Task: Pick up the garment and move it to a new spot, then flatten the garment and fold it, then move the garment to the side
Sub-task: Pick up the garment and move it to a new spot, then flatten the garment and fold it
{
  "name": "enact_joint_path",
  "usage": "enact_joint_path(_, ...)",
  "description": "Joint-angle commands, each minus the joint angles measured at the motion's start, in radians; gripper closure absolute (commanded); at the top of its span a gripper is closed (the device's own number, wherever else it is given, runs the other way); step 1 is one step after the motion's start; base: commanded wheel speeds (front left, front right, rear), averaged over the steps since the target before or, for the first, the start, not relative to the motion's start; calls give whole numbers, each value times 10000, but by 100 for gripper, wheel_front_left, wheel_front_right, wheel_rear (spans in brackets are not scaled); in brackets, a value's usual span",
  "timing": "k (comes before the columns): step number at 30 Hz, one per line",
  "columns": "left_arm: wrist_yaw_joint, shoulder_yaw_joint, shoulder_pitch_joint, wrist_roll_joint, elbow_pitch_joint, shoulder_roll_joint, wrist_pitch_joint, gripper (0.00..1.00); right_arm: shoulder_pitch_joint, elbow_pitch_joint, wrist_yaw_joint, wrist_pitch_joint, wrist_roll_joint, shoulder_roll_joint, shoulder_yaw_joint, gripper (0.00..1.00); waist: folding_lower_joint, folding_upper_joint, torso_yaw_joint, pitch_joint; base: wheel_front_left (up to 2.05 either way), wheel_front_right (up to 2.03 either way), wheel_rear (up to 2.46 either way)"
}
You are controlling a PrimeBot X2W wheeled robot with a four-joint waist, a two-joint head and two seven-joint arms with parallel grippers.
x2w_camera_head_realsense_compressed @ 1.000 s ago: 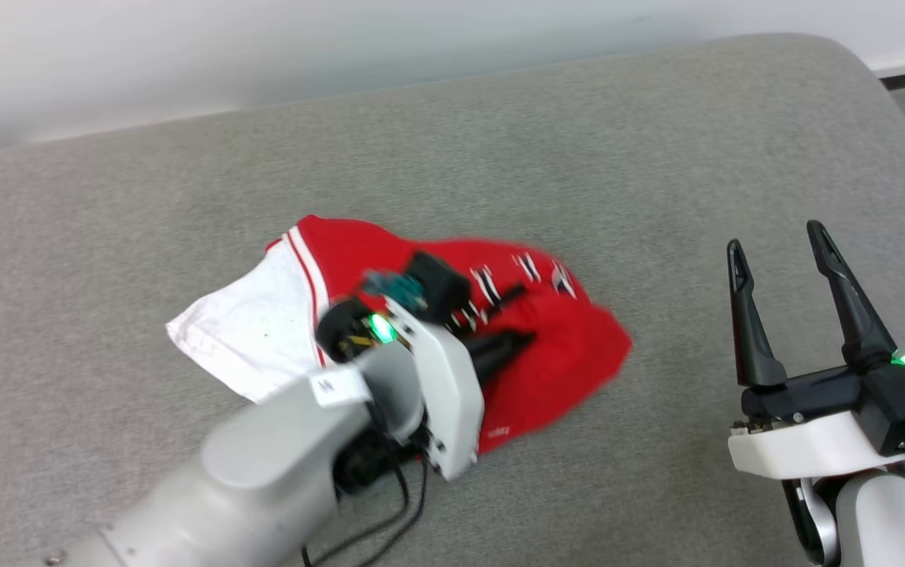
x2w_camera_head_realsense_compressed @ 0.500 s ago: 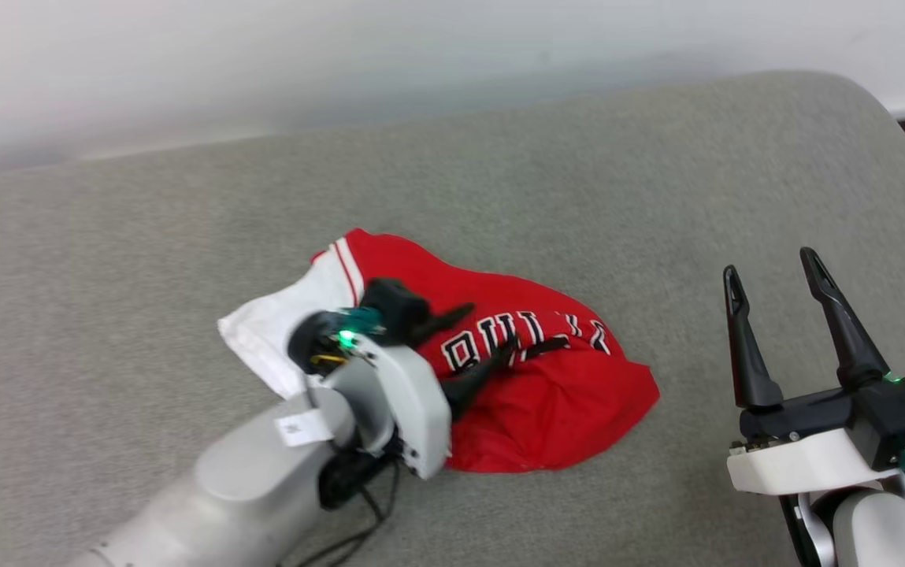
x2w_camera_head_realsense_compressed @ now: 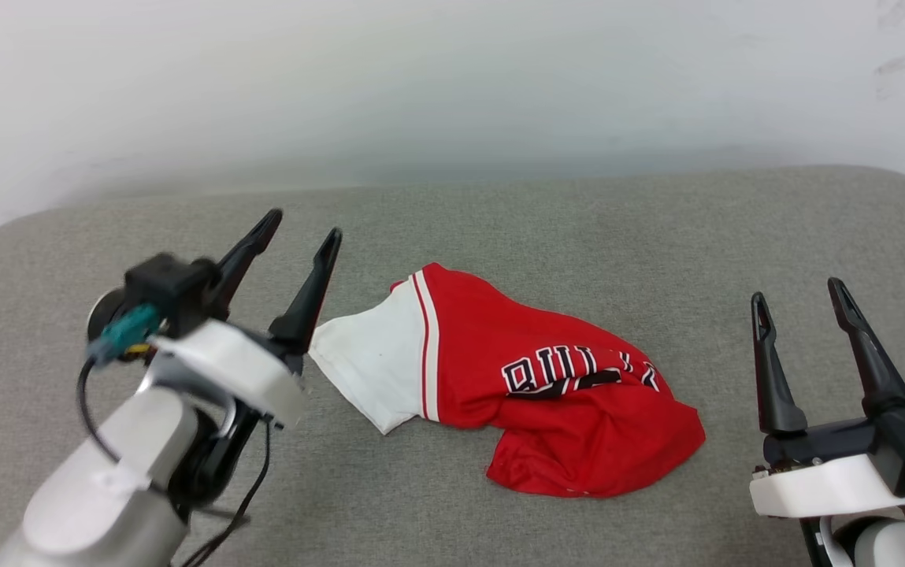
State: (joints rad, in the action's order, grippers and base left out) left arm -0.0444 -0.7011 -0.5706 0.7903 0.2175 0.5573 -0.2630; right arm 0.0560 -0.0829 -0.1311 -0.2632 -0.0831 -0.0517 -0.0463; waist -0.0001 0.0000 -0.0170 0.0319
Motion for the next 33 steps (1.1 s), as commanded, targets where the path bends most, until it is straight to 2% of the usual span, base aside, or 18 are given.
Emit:
enact_joint_path(1,-178,433,525,-299,-350,-36,-20,0,-139,-69,7,-24,8,21,-31,0,1,0,87,-78,0,0,0)
enact_joint_path(5,-454,2009,2495,-1411,-1551,-455,-23,0,-327,-221,7,-24,152,23,-108,0,1,0,174,-138,0,0,0)
enact_joint_path(9,-489,3738,4102,-2132,-2435,-1390,-24,0,-458,-381,7,-24,294,23,-167,0,1,0,242,-99,0,0,0)
enact_joint_path(12,-182,4652,5023,-2700,-2865,-2128,-24,0,-519,-443,7,-24,344,22,-187,0,1,0,271,-71,0,0,0)
enact_joint_path(16,385,5362,5838,-3276,-2935,-2812,-25,0,-568,-424,7,-24,436,22,-71,0,1,0,231,-135,0,0,0)
enact_joint_path(20,919,5820,6216,-3702,-2904,-3310,-25,0,-555,-448,7,-24,576,24,-30,0,1,0,172,-135,0,0,0)
enact_joint_path(25,1357,5958,6211,-4081,-2691,-3616,-26,0,-489,-514,7,-24,593,23,113,0,1,0,58,6,0,0,0)
enact_joint_path(29,1539,5559,5845,-4160,-2188,-3365,139,0,-343,-587,7,-24,544,24,182,0,1,0,-120,252,0,0,0)
enact_joint_path(33,1649,5198,4982,-3903,-1858,-3037,998,0,-138,-711,7,-24,509,24,249,0,1,0,-298,748,0,0,0)
